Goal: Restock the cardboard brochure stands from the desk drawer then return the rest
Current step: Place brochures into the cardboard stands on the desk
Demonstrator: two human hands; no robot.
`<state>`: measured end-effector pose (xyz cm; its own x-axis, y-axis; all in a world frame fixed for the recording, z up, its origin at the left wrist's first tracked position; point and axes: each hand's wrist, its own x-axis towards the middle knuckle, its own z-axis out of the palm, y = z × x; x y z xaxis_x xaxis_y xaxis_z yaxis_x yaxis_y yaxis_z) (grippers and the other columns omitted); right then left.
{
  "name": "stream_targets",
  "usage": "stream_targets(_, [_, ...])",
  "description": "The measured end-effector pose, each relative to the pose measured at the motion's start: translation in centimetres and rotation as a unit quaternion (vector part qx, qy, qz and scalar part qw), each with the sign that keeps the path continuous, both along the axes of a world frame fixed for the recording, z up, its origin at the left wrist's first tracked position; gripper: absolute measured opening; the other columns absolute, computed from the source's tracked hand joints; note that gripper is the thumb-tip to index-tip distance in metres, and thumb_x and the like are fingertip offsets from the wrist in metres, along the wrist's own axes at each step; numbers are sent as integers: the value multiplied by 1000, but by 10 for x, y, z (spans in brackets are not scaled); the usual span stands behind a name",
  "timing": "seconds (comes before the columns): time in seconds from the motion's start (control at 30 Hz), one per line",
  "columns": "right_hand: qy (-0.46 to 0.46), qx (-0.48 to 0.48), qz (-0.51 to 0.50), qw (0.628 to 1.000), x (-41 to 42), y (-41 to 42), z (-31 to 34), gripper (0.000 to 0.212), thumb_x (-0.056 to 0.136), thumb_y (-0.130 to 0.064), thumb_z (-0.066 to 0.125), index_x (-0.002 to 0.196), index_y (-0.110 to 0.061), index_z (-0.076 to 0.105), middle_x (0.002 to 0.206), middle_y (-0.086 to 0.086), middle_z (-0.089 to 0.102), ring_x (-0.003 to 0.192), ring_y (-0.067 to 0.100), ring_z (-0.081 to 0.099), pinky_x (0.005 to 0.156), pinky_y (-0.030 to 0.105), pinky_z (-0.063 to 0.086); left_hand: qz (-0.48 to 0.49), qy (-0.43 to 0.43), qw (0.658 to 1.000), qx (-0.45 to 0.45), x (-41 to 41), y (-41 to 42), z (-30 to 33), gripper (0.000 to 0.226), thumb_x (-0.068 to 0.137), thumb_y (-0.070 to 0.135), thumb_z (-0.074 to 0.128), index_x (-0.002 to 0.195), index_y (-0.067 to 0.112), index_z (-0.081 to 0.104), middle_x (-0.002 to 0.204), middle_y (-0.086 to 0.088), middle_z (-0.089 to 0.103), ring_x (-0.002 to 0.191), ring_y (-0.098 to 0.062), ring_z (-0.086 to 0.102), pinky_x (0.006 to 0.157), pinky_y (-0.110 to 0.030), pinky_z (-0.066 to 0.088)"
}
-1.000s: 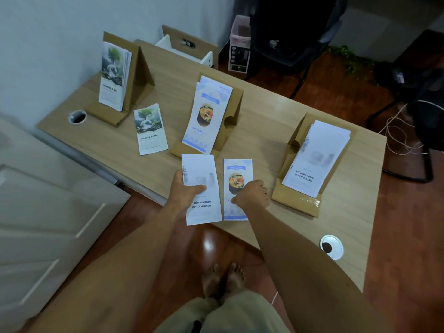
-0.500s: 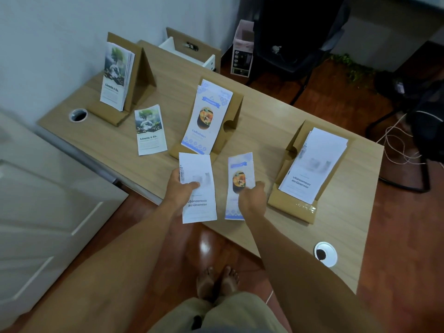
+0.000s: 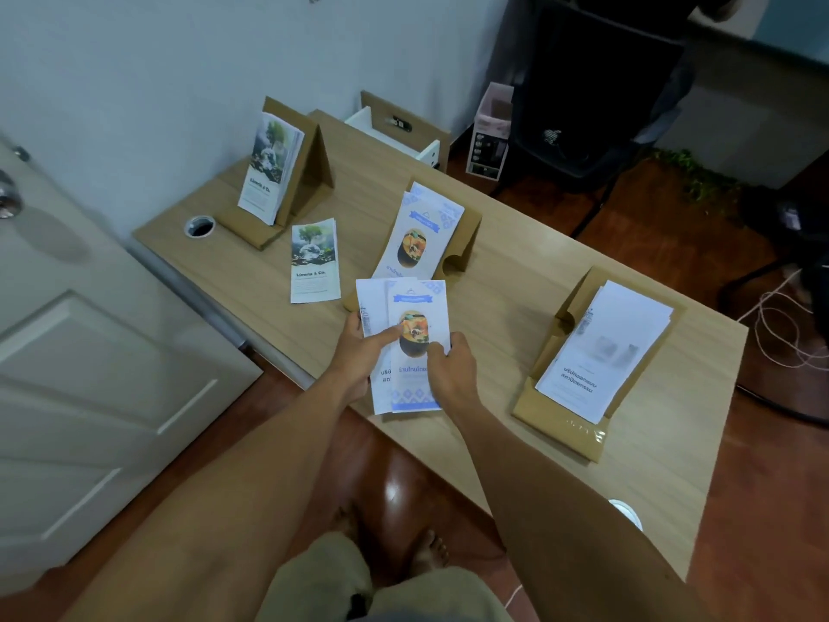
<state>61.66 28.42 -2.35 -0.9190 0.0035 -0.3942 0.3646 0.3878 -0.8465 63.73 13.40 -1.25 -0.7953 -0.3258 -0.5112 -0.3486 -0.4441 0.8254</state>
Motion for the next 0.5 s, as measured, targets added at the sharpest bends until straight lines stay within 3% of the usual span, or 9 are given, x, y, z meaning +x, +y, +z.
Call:
stream_targets(0.17, [12, -19, 42, 999, -10, -49, 4, 24, 95, -29, 46, 113, -18, 58, 107, -1, 65, 96, 18, 66, 80, 39, 58, 3, 26, 997, -77, -10, -48, 0, 44, 84, -2, 80, 116, 22, 62, 102, 11, 78, 85, -5, 77, 59, -24, 60])
stream_targets(0.23, [24, -19, 41, 999, -17, -71, 4, 21, 97, -28, 42, 100, -16, 59, 98, 0, 62, 89, 19, 62, 77, 39, 52, 11, 23, 995, -100, -15, -79, -1, 42, 83, 1, 82, 110, 26, 62, 104, 12, 76, 86, -3, 76, 61, -23, 60])
stream_targets(0.33, [49, -3, 9, 999, -33, -107, 2, 28, 102, -30, 37, 84, -14, 52, 84, 1, 58, 76, 17, 53, 65, 35, 42, 9, 18, 992, -121, -22, -131, -2, 43, 81, 3, 85, 110, 25, 62, 108, 8, 76, 91, -9, 76, 66, -28, 61])
stream_targets(0.43, [60, 39, -11, 997, -54, -148, 1, 31, 105, -28, 38, 86, -10, 54, 80, 0, 58, 75, 19, 53, 58, 31, 38, 1, 4, 991, -133, -29, -185, -7, 45, 82, 3, 84, 114, 21, 60, 111, 3, 75, 96, -16, 74, 66, -32, 62])
stream_targets(0.5, [58, 57, 2, 997, -69, -178, 0, 24, 104, -26, 42, 90, -11, 55, 83, 1, 61, 76, 20, 56, 57, 31, 39, -7, -1, 992, -125, -35, -220, -12, 49, 83, 1, 83, 122, 15, 57, 119, -5, 73, 103, -24, 73, 77, -42, 62])
